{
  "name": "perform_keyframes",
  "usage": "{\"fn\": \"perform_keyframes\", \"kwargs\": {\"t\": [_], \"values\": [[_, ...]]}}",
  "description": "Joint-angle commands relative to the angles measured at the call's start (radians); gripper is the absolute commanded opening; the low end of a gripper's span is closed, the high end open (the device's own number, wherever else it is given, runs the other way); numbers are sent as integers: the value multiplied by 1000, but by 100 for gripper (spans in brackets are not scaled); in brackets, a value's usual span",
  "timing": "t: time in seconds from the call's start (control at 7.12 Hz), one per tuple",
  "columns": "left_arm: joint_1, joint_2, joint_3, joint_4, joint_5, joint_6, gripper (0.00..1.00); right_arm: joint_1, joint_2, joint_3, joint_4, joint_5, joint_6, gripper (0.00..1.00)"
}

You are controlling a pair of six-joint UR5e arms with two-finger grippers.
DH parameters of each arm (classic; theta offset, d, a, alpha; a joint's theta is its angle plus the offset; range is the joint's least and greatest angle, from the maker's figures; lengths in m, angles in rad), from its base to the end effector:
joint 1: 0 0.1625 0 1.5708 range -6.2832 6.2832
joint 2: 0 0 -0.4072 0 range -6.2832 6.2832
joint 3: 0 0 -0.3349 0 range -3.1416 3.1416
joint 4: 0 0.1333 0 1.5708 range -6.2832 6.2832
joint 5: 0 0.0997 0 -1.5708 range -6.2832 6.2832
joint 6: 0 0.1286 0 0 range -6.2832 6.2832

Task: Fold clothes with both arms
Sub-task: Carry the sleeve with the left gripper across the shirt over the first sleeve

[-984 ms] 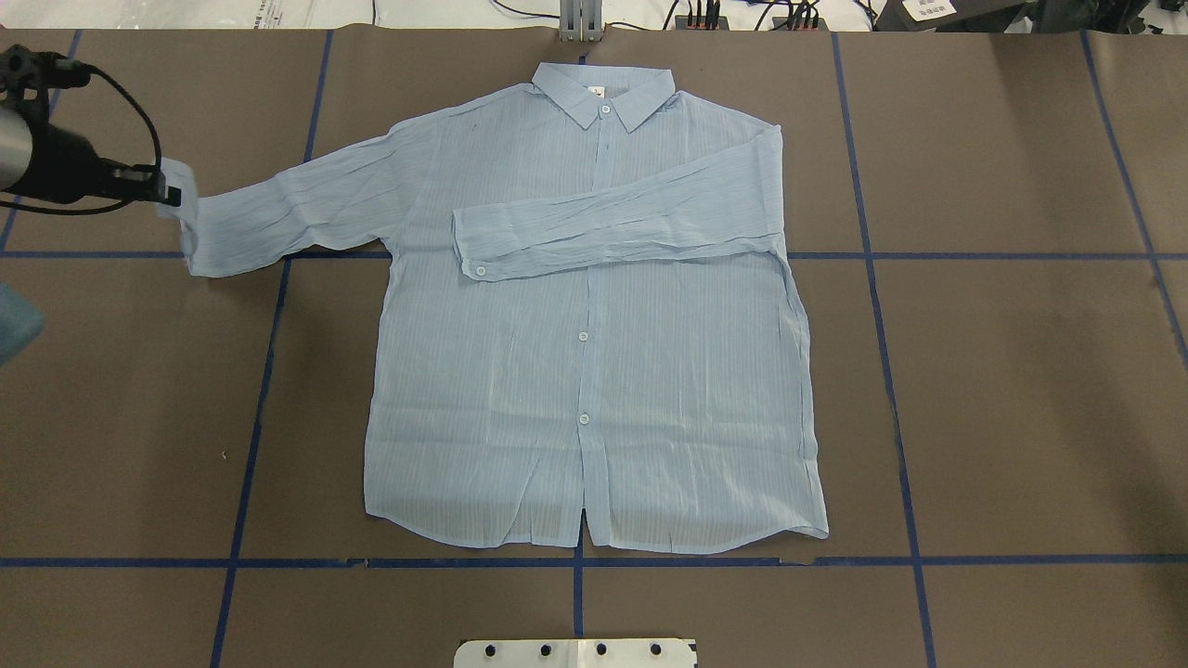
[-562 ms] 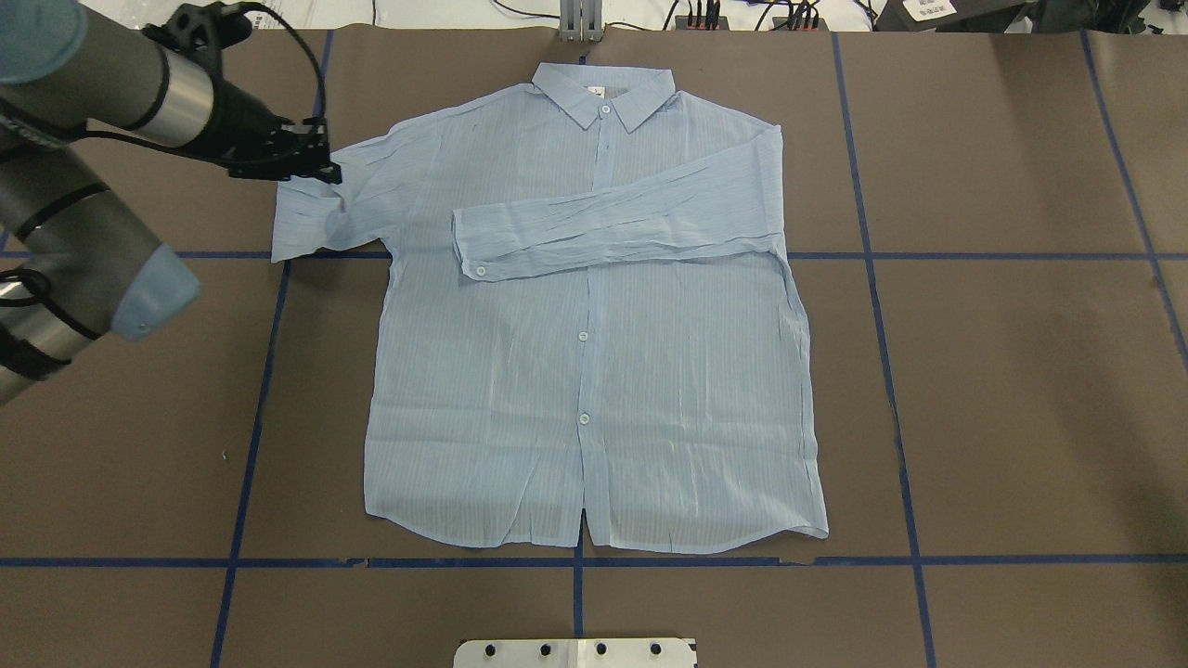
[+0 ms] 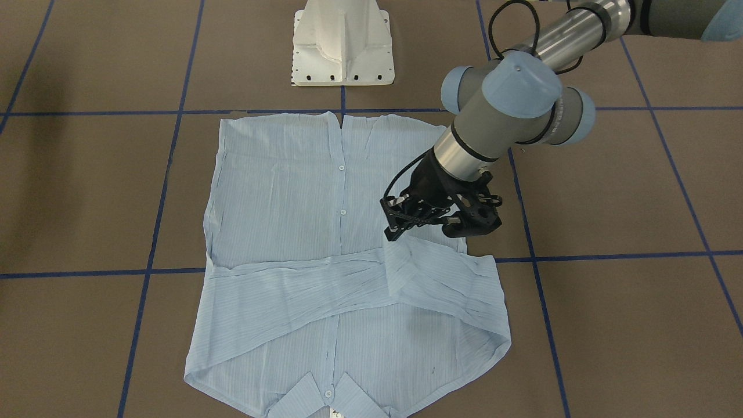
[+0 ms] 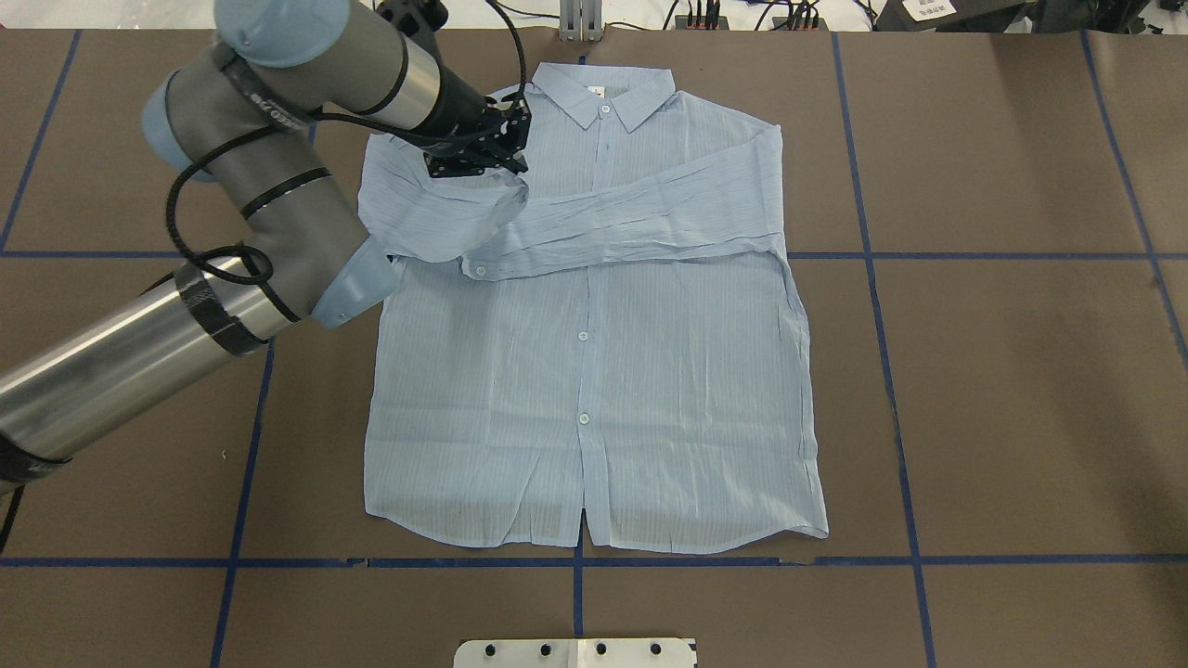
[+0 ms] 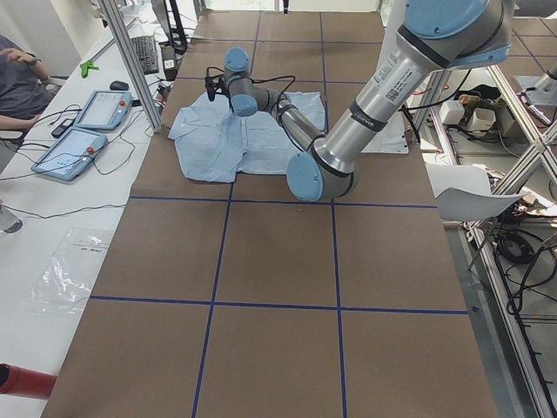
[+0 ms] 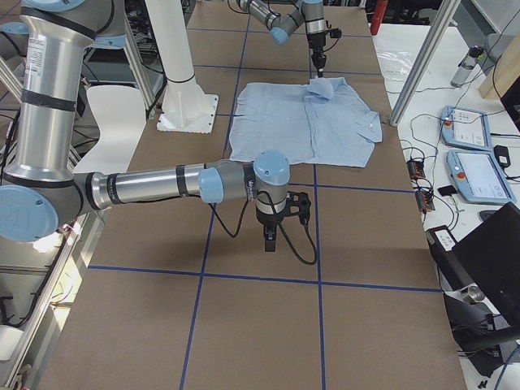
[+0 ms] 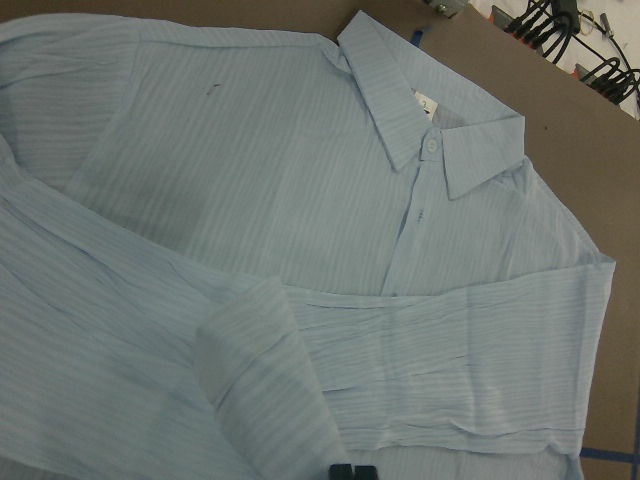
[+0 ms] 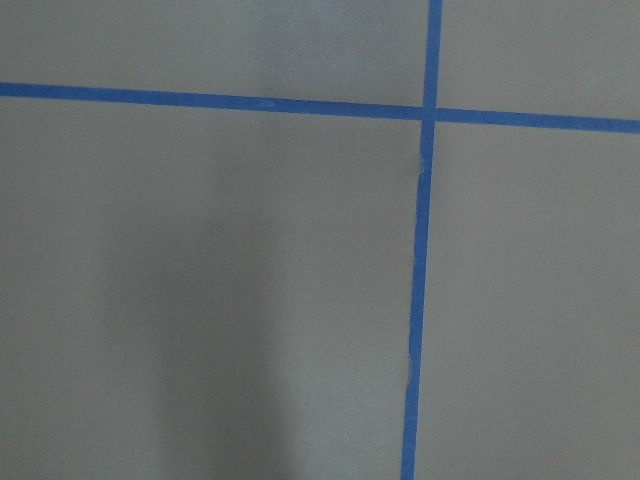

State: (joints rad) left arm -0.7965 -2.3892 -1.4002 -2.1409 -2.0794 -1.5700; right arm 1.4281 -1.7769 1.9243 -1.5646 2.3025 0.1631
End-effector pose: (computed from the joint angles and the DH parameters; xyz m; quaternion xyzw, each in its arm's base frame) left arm 0.4419 -0.5529 0.1839 0.0247 0.5903 -0.1749 0.7876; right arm -0.0045 -0.3642 0.5912 0.0165 -0.3634 -0.0179 0.9313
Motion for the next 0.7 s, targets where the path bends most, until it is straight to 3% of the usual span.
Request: {"fn": "perform_keyframes", "kwargs": {"t": [0.0,0.56], "values": [[77,-103,111,-1,100,-62,0,0,-1,-2,-2,3,0,100],[213,-203,237,-16,197,-96,0,0,-1,-4,-2,12,3,100]]}}
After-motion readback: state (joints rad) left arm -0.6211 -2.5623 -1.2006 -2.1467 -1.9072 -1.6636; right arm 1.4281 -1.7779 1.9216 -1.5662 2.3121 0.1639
